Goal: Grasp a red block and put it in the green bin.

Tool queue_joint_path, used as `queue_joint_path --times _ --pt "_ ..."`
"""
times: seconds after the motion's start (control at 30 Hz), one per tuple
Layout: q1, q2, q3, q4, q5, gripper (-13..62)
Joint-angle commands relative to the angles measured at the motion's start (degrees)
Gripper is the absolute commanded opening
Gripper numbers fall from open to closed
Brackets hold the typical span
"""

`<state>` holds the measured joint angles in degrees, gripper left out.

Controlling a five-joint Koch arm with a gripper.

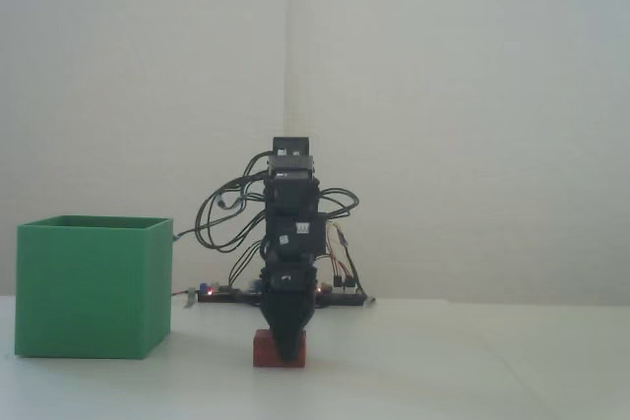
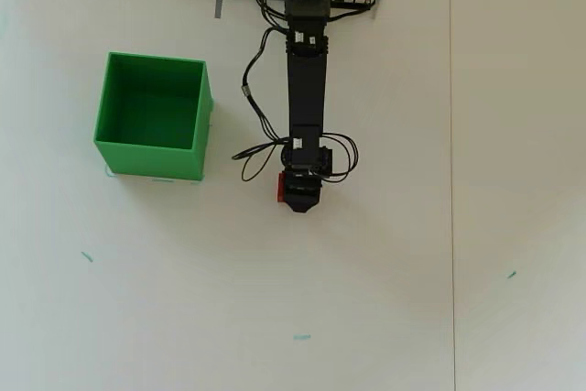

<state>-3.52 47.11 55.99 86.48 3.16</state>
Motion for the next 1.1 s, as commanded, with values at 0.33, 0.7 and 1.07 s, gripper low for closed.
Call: queue_joint_path --times 0.33,0.7,1.07 --pt "2.4 0.7 -2.9 -0.9 -0.1 3.7" --pt "4.6 28.3 -4.9 4.0 -0.3 3.7" --pt "9.6 57.8 -4.1 6.2 -0.4 3.7"
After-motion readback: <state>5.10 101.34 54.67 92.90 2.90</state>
